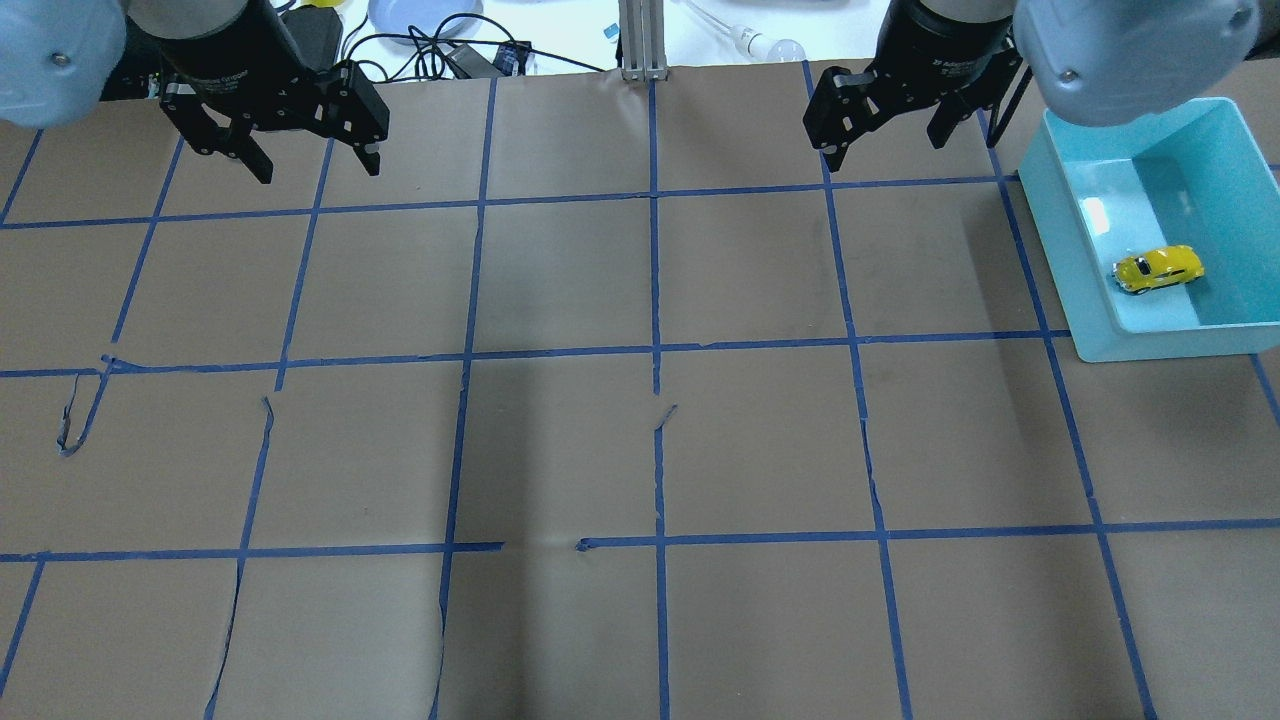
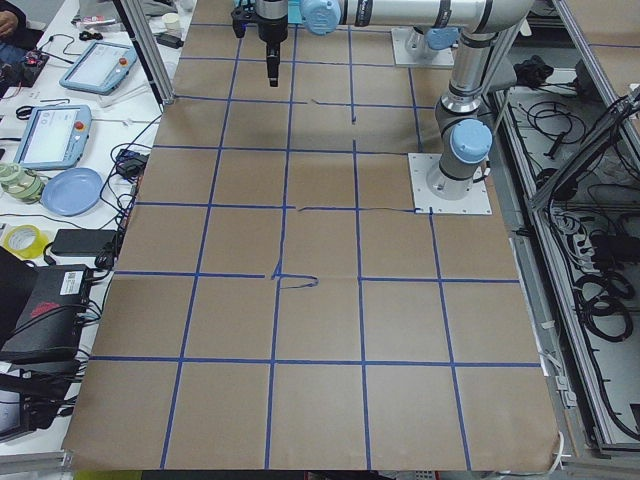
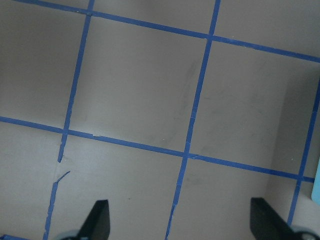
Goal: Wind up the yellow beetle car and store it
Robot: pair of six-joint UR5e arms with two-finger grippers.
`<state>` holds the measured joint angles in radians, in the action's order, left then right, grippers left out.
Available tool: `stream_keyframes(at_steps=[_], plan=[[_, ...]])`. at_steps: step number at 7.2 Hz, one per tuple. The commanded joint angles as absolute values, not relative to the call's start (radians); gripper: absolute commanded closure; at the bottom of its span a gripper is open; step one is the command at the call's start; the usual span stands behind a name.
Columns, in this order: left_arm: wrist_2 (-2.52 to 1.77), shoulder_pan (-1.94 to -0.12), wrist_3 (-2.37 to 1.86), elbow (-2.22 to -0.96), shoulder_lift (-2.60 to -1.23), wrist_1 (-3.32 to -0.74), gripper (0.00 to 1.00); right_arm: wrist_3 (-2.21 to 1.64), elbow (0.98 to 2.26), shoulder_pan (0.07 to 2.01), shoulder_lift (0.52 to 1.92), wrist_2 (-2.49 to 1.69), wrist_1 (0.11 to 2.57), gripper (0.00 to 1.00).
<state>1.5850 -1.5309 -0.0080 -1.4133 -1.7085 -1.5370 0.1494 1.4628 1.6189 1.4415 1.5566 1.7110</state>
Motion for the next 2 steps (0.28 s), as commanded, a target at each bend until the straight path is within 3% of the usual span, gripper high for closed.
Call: stream_keyframes(at_steps=[1, 2], plan=[[1.597, -1.537, -0.011, -1.416, -1.707, -1.537, 0.00, 0.153, 1.468, 1.588, 1.450, 1.552, 1.713, 0.00], [1.597, -1.537, -0.011, -1.417, -1.709, -1.537, 0.00, 0.150, 1.468, 1.588, 1.454, 1.552, 1.713, 0.00]])
